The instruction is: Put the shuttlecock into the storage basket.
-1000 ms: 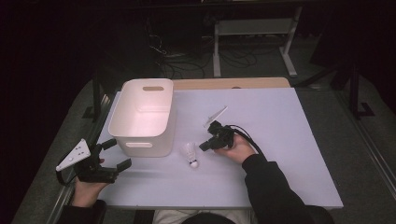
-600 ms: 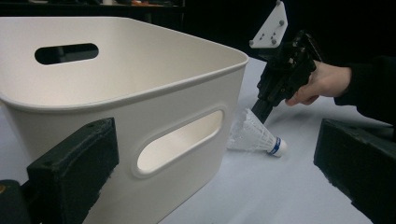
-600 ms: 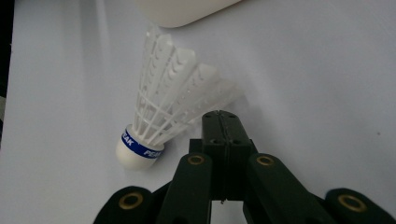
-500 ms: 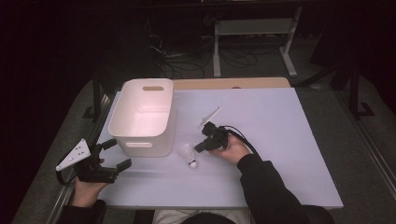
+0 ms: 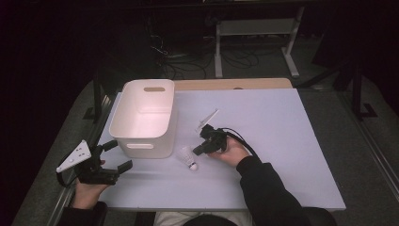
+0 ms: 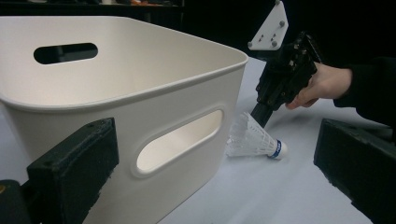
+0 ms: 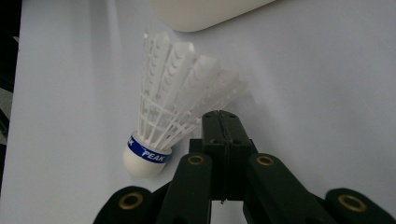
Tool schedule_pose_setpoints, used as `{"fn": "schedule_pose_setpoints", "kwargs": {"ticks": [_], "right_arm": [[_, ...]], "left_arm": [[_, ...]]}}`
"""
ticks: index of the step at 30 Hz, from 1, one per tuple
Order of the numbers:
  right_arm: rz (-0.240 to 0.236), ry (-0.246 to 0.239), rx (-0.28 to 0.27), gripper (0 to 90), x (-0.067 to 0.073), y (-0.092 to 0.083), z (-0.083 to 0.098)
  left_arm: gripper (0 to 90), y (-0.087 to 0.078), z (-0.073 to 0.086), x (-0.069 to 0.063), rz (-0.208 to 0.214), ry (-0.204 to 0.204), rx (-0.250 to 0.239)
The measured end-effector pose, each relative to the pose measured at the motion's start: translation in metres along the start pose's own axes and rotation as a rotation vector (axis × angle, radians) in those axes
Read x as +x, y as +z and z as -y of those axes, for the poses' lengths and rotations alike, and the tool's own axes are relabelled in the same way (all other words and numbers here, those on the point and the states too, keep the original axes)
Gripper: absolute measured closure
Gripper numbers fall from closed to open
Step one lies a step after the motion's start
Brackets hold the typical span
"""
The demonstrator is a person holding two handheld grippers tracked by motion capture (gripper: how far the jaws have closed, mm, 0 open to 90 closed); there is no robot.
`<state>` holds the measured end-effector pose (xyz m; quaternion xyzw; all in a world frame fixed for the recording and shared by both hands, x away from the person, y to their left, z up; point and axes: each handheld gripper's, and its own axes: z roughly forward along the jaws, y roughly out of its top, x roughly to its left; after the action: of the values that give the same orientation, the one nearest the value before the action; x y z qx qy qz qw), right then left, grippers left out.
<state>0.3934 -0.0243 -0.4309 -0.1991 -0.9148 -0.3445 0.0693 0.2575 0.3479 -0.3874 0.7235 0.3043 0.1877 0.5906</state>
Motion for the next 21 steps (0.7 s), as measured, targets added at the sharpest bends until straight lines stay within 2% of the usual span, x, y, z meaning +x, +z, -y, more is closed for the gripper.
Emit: {"fn": "schedule_pose_setpoints", "kwargs": {"ticks": [21], "right_arm": [[0.006,-0.007,-0.011,88.5,0.0046,-0.0070,-0.0004]], "left_arm": [[0.0,0.0000,0.0000,0.0002,0.000,-0.001,0.000]]}}
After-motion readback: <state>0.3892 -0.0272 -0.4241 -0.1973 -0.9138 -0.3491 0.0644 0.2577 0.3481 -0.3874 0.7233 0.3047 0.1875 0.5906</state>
